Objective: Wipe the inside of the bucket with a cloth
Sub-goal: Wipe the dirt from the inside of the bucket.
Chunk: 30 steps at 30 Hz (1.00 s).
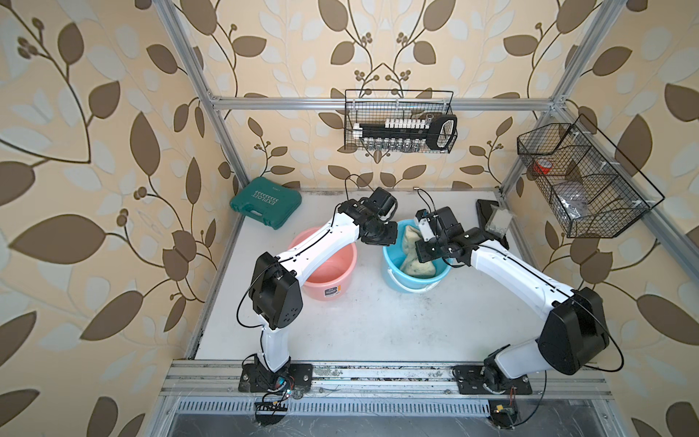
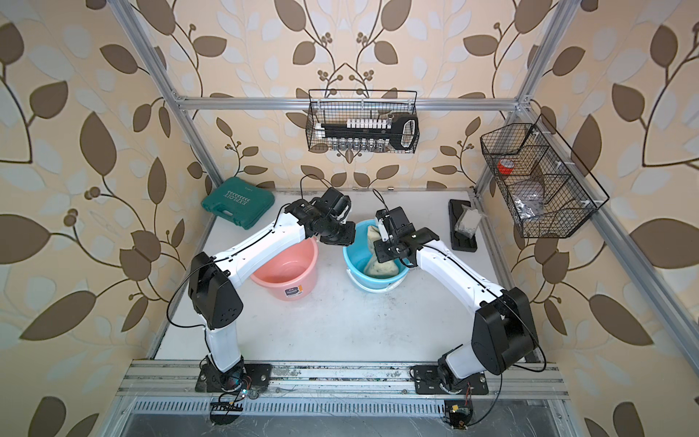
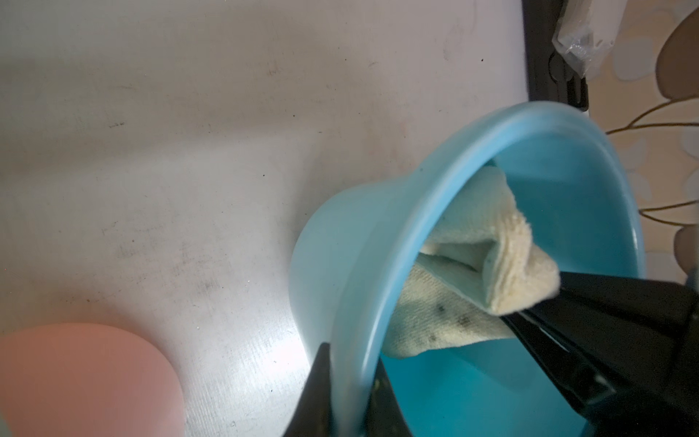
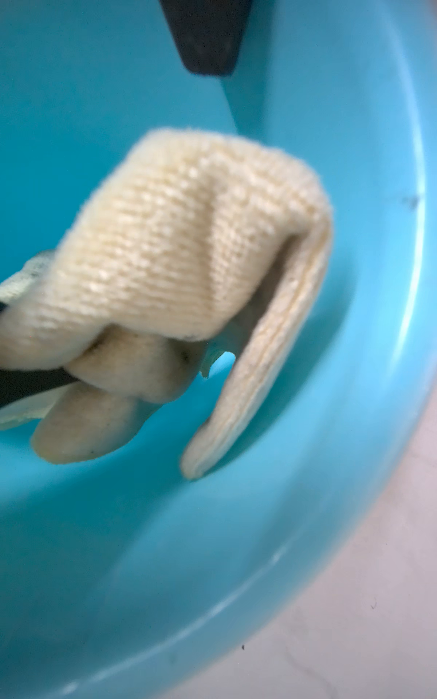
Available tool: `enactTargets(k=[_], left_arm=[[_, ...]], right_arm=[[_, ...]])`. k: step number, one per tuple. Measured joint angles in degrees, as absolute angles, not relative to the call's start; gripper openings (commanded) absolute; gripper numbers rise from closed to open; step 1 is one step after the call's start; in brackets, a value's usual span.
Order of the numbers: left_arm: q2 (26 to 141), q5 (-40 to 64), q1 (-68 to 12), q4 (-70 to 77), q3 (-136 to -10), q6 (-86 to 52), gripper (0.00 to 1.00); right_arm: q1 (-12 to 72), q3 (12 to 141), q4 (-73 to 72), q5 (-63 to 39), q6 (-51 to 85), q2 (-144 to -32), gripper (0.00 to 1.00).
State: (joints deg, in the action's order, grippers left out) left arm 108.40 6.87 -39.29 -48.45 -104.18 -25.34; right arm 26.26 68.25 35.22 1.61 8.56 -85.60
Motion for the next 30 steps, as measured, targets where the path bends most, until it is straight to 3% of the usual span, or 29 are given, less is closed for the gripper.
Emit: enactTargets(k=[13, 30], left_arm=[[108.62, 7.14, -37.39, -48.21, -105.08, -22.39, 0.0], [105.95, 10.02, -35.68, -39.29, -95.2, -24.62, 0.0]], right_arm=[[30.96, 72.71, 43.07, 6.79, 7.11, -94.91, 0.0], [30.98, 80.49, 47.51, 15.11, 12.58, -106.76, 0.0]])
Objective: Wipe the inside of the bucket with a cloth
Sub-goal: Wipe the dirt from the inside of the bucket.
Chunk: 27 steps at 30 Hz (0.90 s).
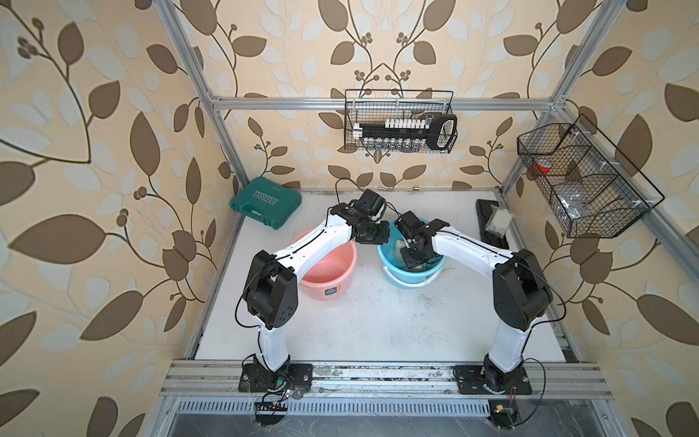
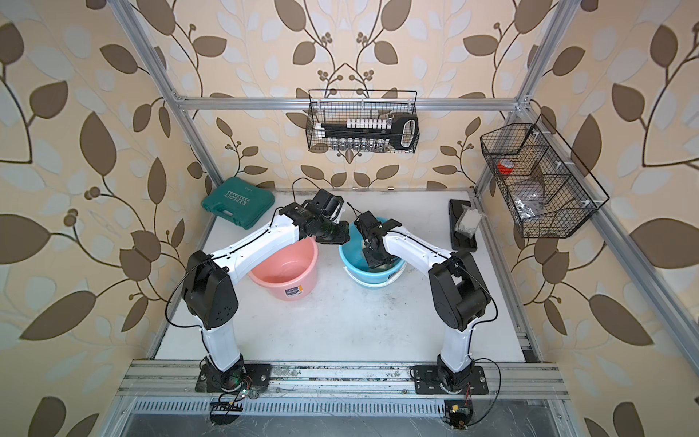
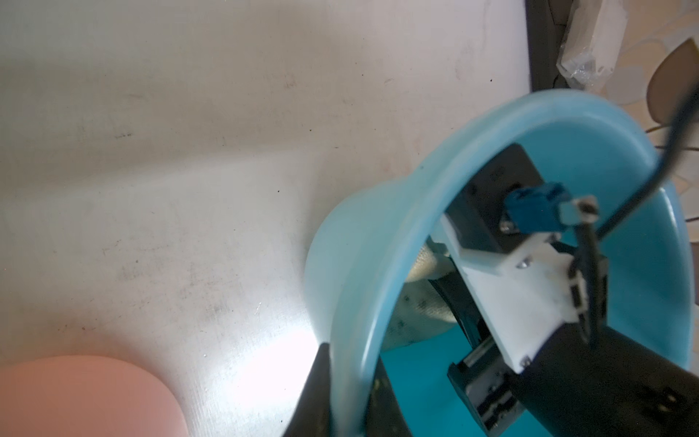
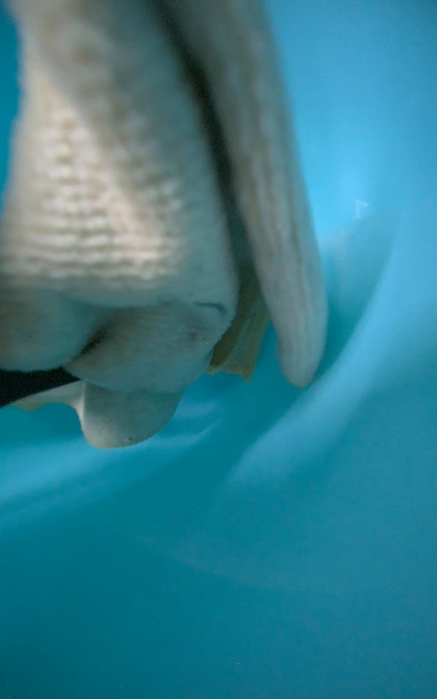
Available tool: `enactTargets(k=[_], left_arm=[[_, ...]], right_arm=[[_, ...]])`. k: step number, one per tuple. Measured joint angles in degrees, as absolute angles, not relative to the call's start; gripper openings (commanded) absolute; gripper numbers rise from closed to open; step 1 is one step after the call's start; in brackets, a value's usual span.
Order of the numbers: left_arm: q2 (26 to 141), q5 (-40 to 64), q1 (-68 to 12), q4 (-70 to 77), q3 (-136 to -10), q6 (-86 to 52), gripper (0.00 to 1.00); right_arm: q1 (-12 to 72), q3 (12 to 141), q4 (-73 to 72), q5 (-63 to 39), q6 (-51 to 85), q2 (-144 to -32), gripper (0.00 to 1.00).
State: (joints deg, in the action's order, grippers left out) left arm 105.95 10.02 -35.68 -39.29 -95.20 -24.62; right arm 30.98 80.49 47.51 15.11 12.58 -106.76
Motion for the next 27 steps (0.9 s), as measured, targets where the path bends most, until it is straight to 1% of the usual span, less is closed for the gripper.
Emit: enactTargets(k=[6, 15, 27], left_arm=[[105.16, 9.98, -35.62, -36.01, -93.27, -25.69, 0.0], [104.86, 9.85, -35.62, -34.0, -92.27, -27.9, 0.0], [104.4, 6.44, -35.66, -35.92, -92.27, -27.81, 0.0]], right_arm=[[29.71, 81.62, 49.01, 13.91, 15.35, -109.89, 0.0], [29.06, 84.97, 50.48, 6.55, 18.39, -116.31, 0.0], [28.49, 82.32, 42.13, -17.3, 19.38, -116.33, 0.0]])
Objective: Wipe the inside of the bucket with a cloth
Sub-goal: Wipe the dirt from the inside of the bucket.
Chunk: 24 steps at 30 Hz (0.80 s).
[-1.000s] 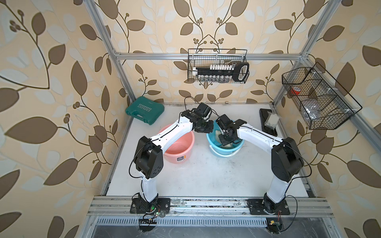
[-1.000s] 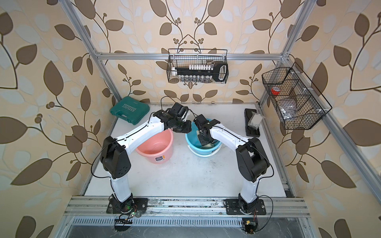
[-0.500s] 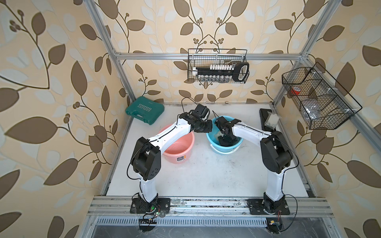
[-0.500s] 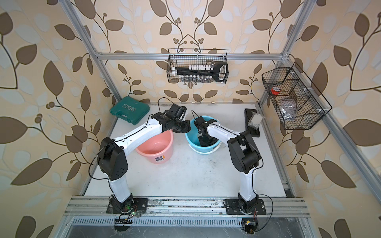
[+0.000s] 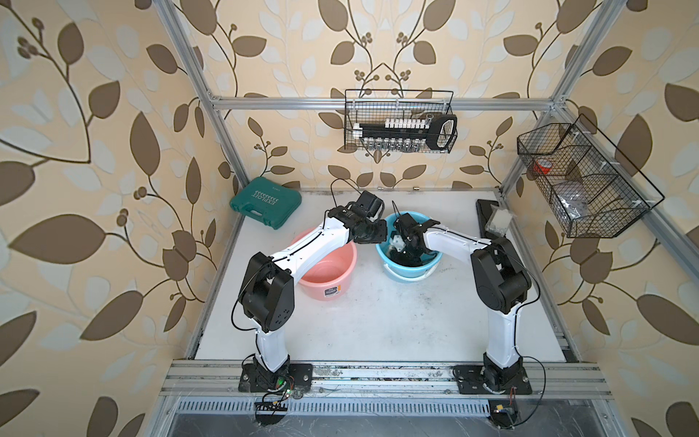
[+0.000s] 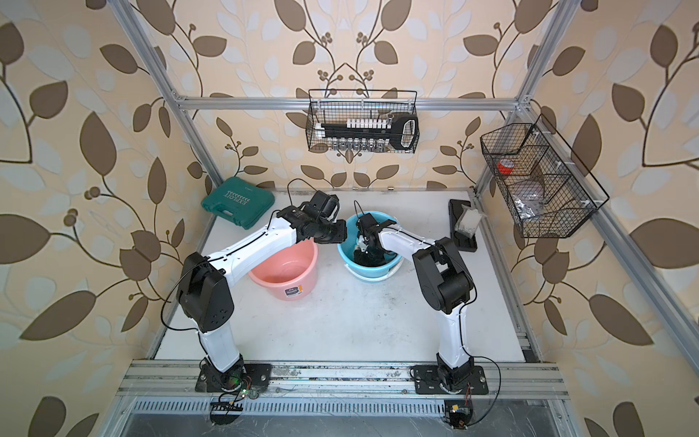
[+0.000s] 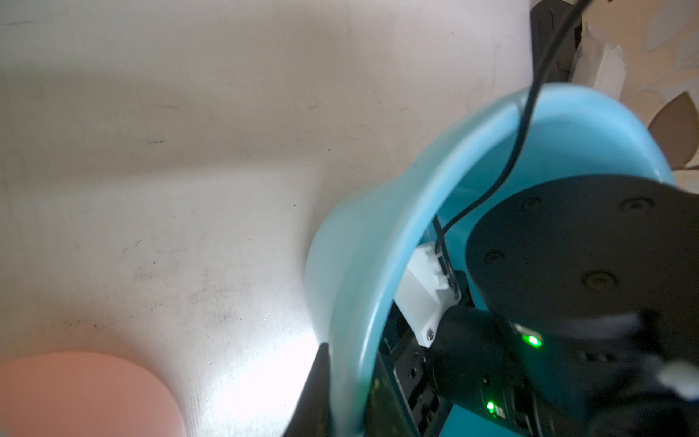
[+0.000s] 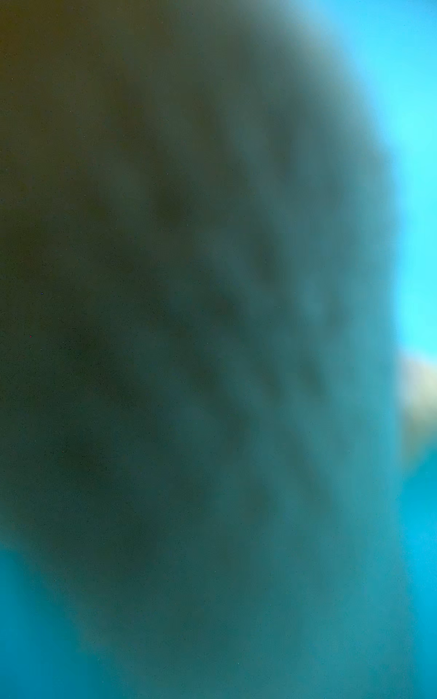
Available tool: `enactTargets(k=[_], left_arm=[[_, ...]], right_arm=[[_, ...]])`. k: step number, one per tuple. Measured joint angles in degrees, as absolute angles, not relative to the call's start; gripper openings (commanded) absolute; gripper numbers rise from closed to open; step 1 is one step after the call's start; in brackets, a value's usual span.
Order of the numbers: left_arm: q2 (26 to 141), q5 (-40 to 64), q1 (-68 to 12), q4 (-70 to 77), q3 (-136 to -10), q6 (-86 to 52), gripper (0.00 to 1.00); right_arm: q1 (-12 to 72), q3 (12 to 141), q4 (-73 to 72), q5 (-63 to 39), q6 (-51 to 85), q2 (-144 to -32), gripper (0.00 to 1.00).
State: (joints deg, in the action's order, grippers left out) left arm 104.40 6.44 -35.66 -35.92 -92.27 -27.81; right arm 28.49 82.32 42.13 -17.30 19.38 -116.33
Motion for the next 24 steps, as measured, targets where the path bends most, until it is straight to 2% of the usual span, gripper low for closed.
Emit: enactTargets(k=[9, 17, 20, 24], left_arm=[[103.04, 2.96, -36.34, -37.47, -92.25, -25.17, 0.0], [102.67, 0.75, -37.56, -37.45, -92.18, -22.11, 0.0], [102.67, 0.8, -37.76, -37.43, -92.18, -21.39, 0.0], [102.94, 1.43, -38.74, -38.5, -92.92, -21.06, 0.0]], right_arm=[[27.97, 77.91, 34.44, -29.23, 20.12, -114.24, 0.0], [26.04, 74.87, 31.55, -36.62, 19.7, -105.69, 0.0], [25.76, 74.87, 32.23, -35.97, 18.15, -102.08, 0.0], [26.15, 74.87, 34.59, -26.85, 16.1, -96.6, 0.0]])
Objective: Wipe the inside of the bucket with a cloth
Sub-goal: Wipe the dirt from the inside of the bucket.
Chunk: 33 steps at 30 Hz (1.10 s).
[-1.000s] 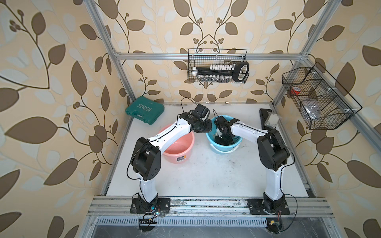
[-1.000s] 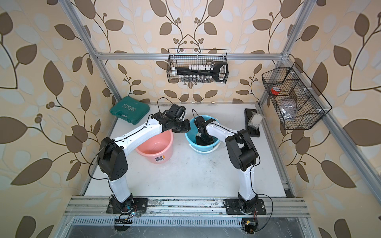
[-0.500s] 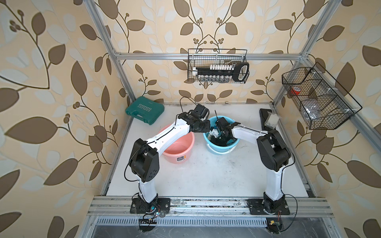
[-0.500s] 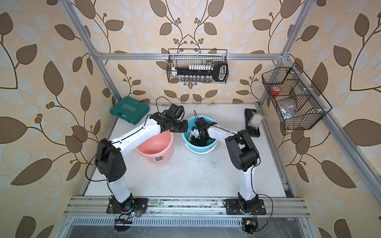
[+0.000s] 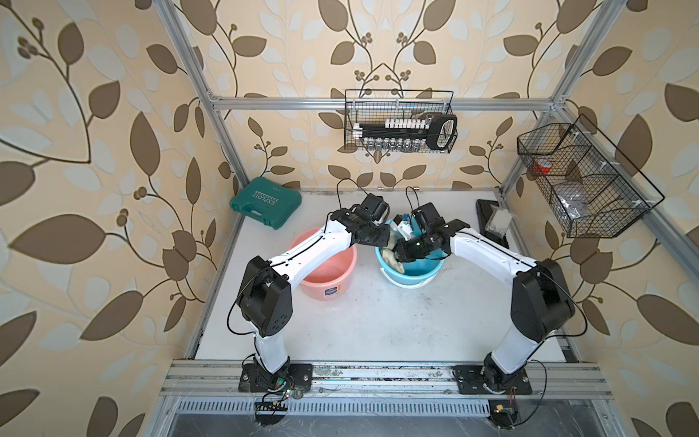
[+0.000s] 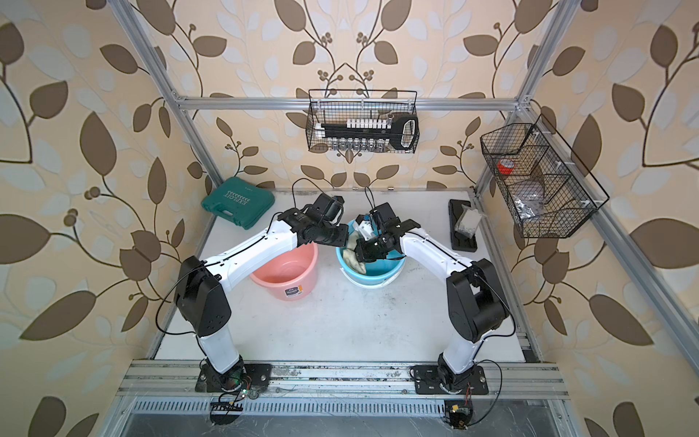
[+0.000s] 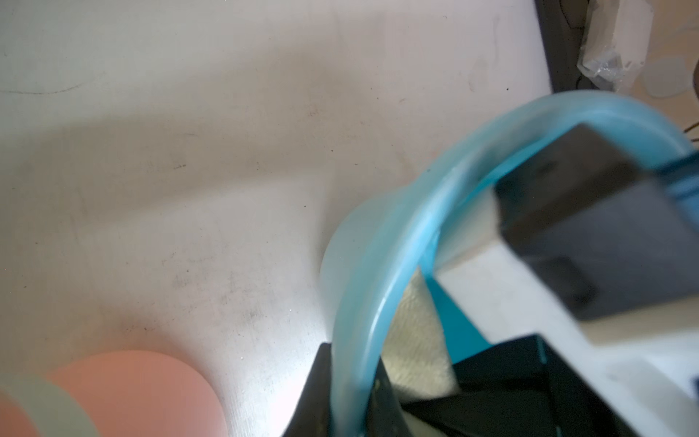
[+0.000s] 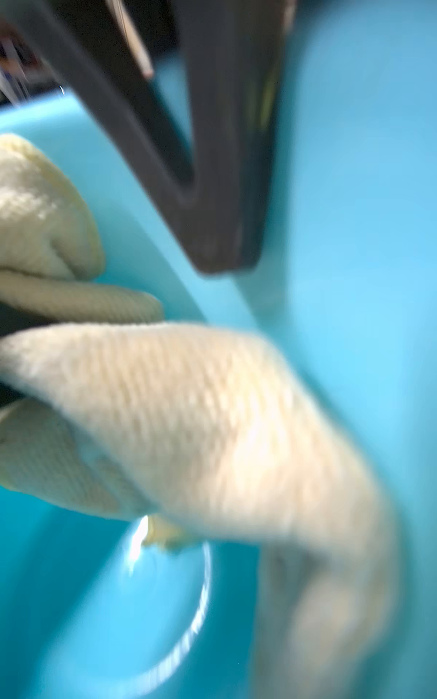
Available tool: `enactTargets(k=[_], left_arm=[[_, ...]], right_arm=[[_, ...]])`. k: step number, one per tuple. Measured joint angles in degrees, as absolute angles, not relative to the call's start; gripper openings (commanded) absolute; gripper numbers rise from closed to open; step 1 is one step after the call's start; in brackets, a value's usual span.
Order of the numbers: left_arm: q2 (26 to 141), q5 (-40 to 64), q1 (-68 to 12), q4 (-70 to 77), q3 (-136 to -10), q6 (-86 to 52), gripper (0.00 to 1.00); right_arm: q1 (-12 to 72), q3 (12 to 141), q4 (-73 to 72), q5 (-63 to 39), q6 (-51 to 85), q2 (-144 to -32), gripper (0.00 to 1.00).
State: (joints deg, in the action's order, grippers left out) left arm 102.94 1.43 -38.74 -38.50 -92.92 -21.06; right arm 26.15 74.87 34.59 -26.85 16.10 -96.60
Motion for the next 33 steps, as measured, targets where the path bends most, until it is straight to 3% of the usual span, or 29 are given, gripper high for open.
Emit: enactTargets(k=[8, 12, 25, 33], left_arm=[[103.59, 2.37, -39.42, -40.32, -94.85, -21.02, 0.0], [103.59, 1.48, -39.42, -39.66, -94.7, -19.42, 0.0], [98.37, -1.54, -39.44, -29.06, -87.2, -12.34, 0.0], [97.93, -1.48, -39.46, -27.79, -86.02, -13.13, 0.0]], right_arm=[[29.67, 74.87, 41.15, -0.54, 12.64, -93.19, 0.0], [31.66, 74.87, 43.2, 7.66, 12.36, -93.51, 0.0], [32.14, 73.91, 44.03, 16.86, 11.7, -93.93, 0.0], [32.36, 76.71, 44.45, 19.55, 11.99, -103.33, 0.0]])
